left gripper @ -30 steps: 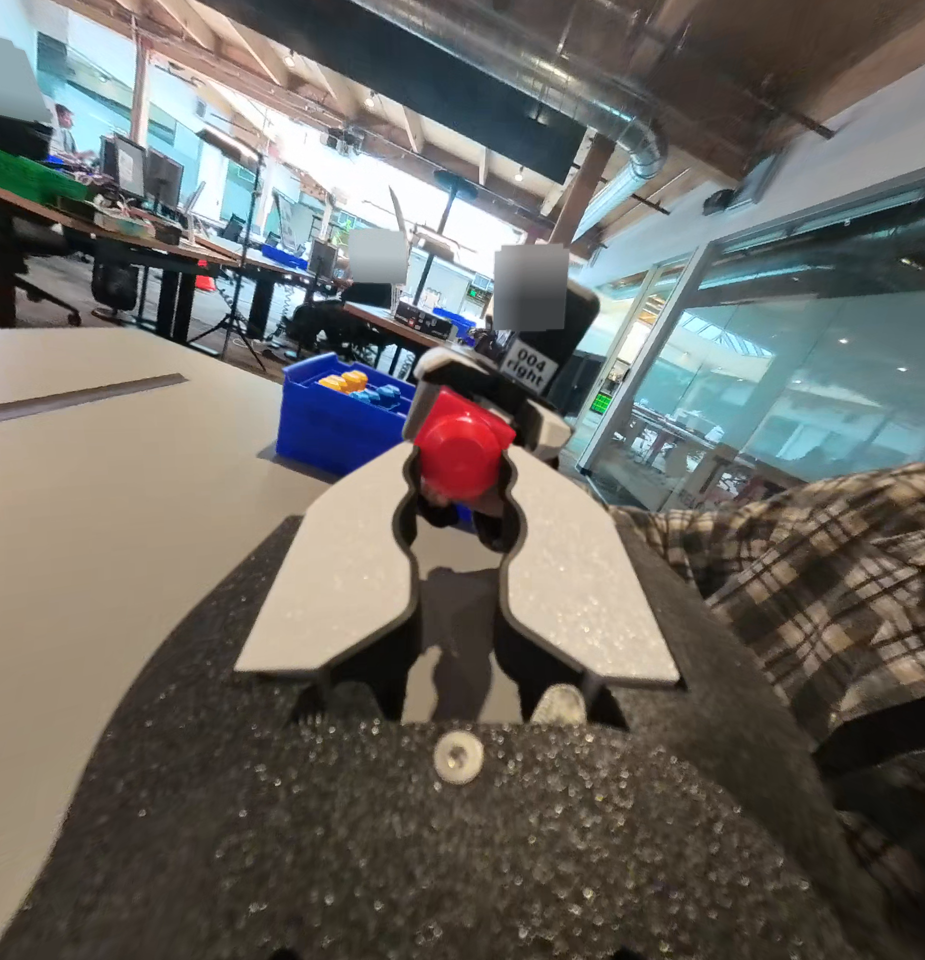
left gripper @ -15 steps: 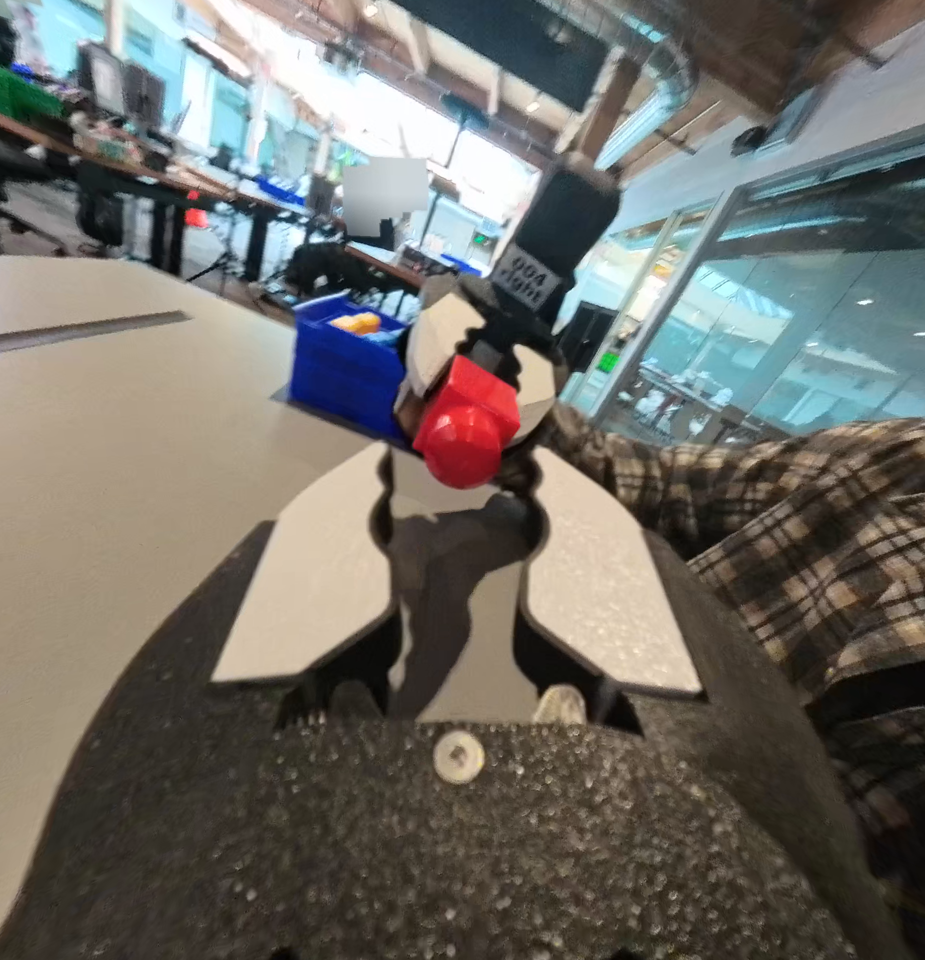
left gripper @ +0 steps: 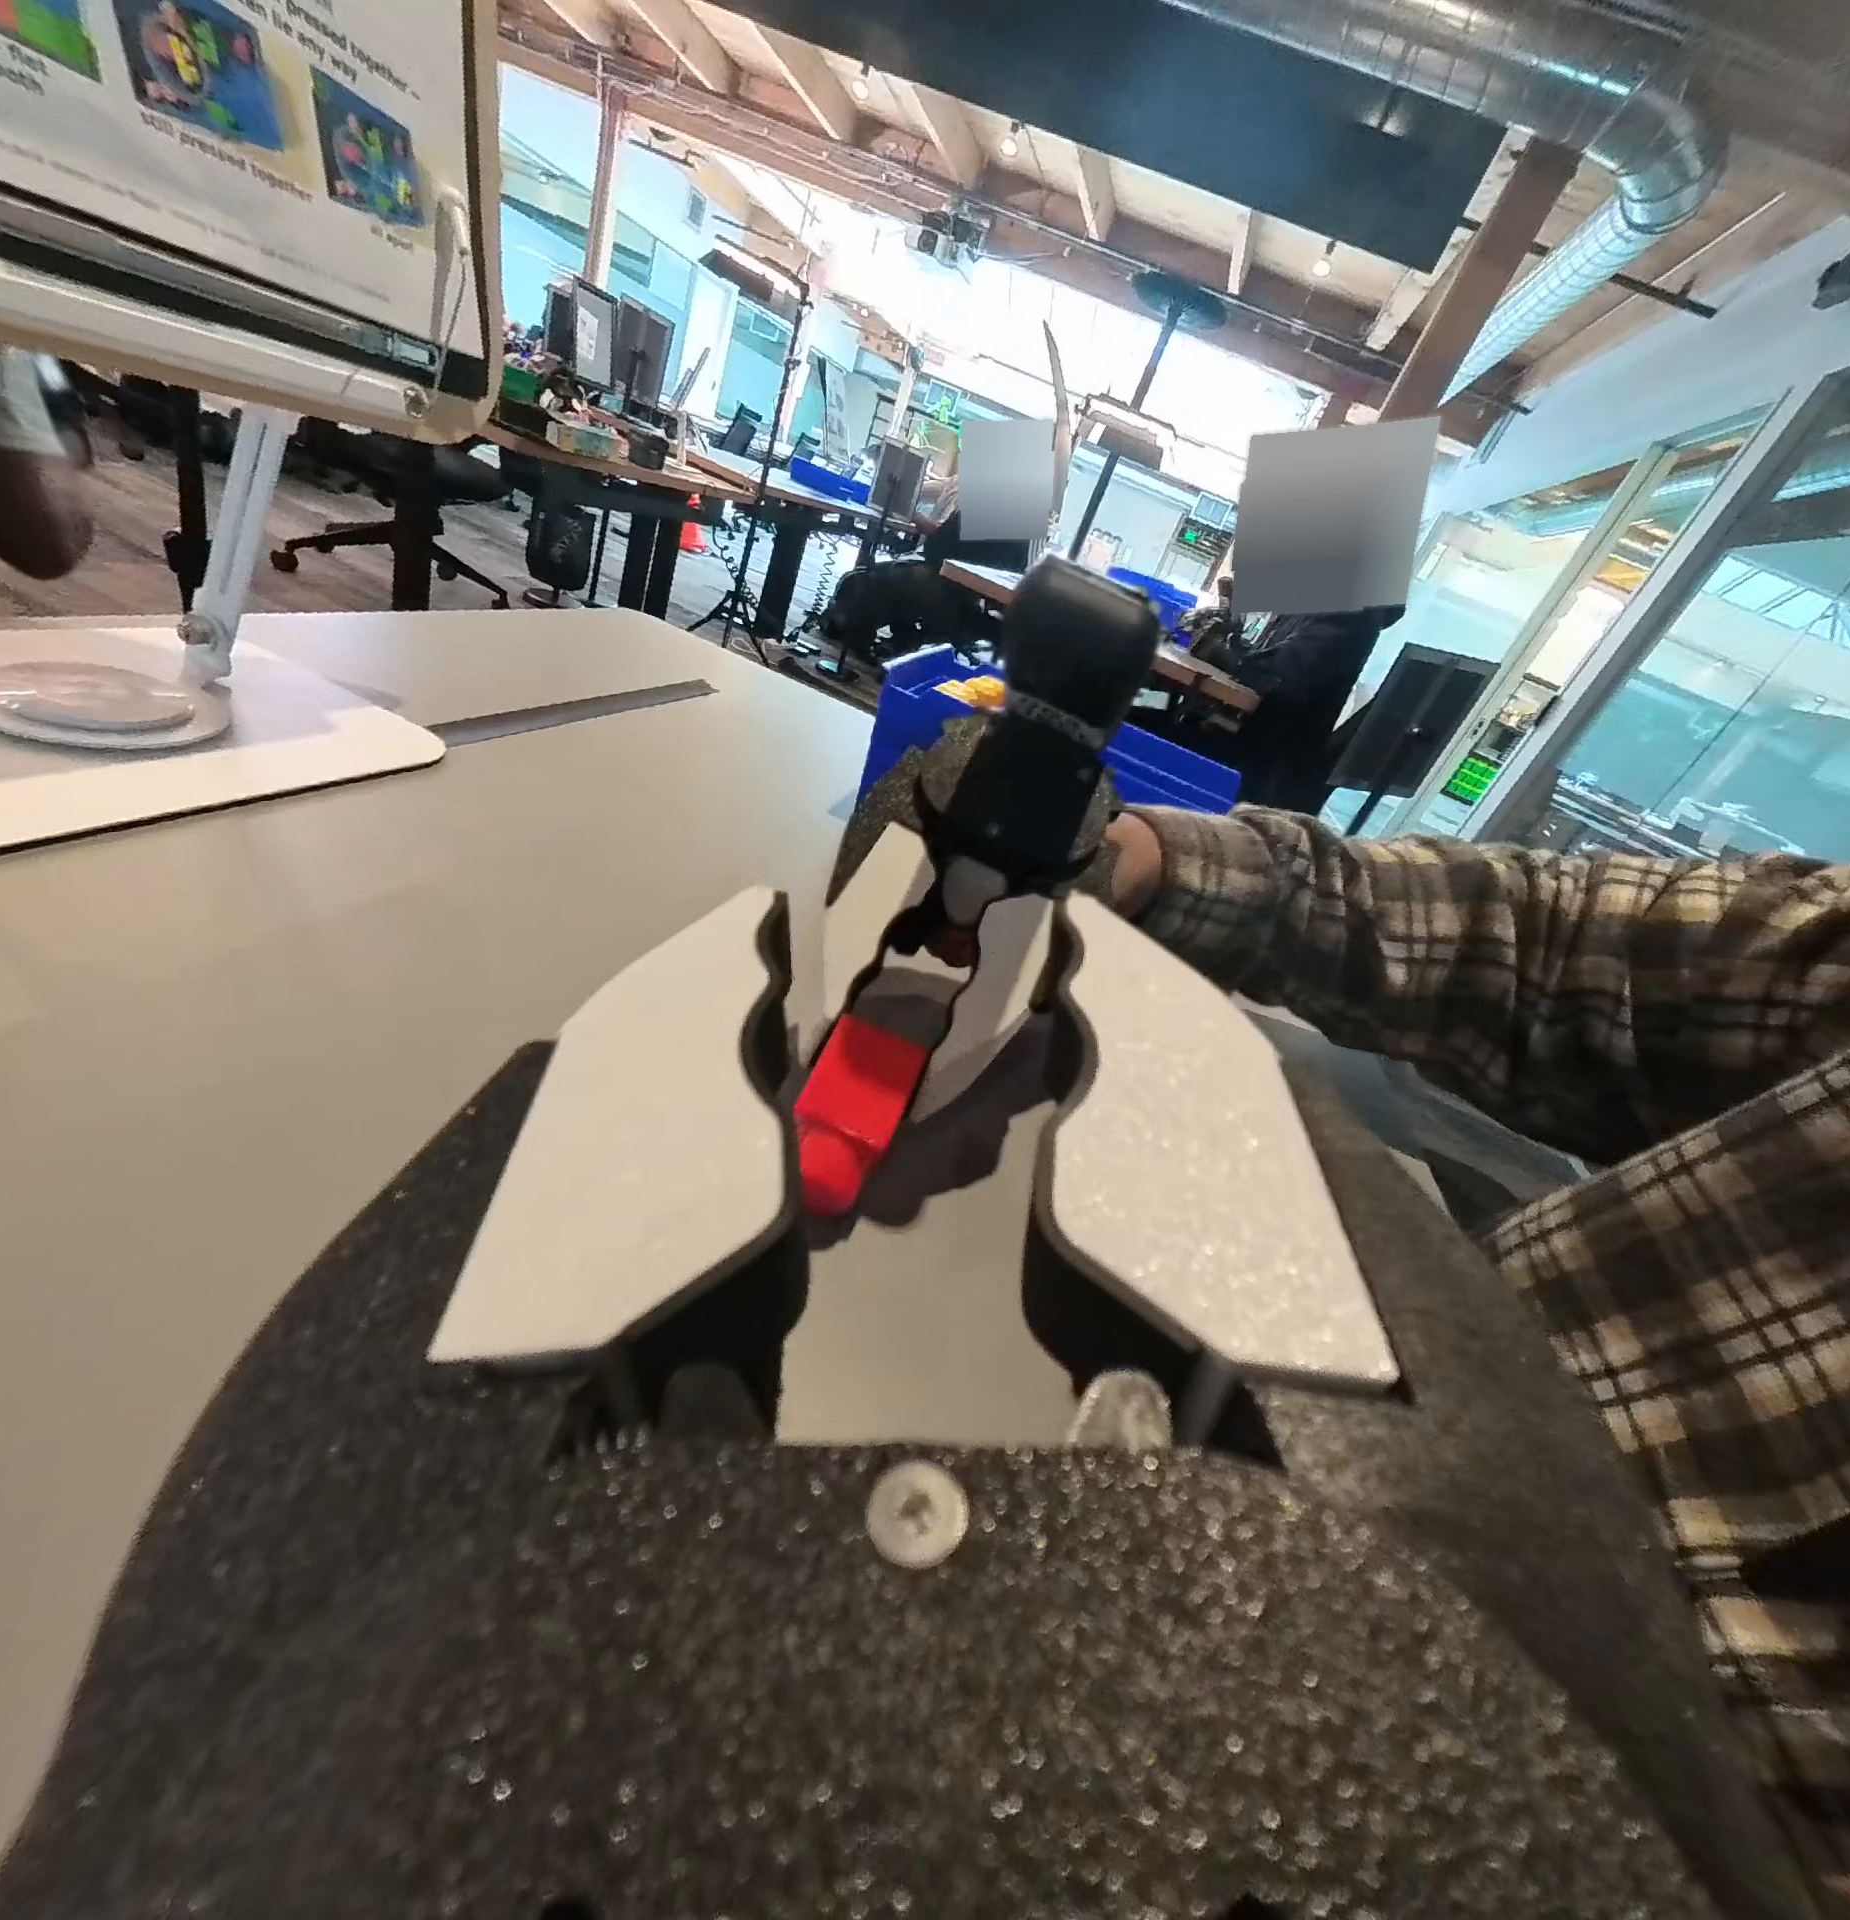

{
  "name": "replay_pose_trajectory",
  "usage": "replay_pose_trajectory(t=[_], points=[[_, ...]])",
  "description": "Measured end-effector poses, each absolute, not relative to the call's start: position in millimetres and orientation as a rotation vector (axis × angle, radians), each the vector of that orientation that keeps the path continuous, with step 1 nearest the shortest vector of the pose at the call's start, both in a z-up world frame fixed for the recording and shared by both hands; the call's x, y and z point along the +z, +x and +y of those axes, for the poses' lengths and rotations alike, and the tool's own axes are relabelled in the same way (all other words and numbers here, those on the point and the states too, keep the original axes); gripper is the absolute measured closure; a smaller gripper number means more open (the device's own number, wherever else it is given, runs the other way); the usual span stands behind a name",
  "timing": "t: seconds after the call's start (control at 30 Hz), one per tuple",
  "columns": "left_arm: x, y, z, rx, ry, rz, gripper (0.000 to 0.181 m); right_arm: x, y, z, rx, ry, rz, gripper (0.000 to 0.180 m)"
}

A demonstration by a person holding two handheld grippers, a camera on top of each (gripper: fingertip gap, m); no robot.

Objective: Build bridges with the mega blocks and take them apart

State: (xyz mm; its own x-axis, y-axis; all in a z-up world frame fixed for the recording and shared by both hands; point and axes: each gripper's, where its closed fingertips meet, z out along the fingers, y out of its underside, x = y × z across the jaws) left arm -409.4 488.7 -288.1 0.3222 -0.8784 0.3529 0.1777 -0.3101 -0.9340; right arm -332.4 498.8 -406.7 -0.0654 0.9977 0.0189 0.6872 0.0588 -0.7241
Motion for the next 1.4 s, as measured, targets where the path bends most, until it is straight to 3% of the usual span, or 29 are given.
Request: replay_pose_trajectory(t=[0.37, 0.53, 0.67, 0.87, 1.0, 1.17, 1.4], points=[[-291.0, -404.2, 485.6, -1.229, -1.522, 0.708, 0.139, -427.5, -313.6, 497.6, 0.715, -1.752, -1.843, 0.144], [-296.5, -401.7, 486.8, -1.228, -1.54, 0.718, 0.136, -420.9, -306.5, 501.2, 0.679, -1.762, -1.782, 0.114], [-289.5, -404.8, 484.6, -1.146, -1.528, 0.745, 0.131, -375.5, -293.0, 506.6, 0.717, -1.682, -1.509, 0.109], [-223.6, -448.1, 443.3, -0.983, -1.519, 0.736, 0.123, -340.6, -267.5, 482.9, 0.787, -1.535, -1.252, 0.114], [-205.9, -537.5, 407.1, -0.617, -1.745, 0.727, 0.122, -342.9, -268.7, 466.2, 0.829, -1.509, -1.265, 0.114], [-252.0, -652.8, 343.2, -0.4, -2.136, 0.754, 0.132, -356.0, -280.2, 453.7, 0.821, -1.512, -1.358, 0.115], [-344.4, -710.1, 305.5, -0.372, -2.489, 1.004, 0.14, -357.7, -295.4, 434.9, 0.843, -1.442, -1.447, 0.113]])
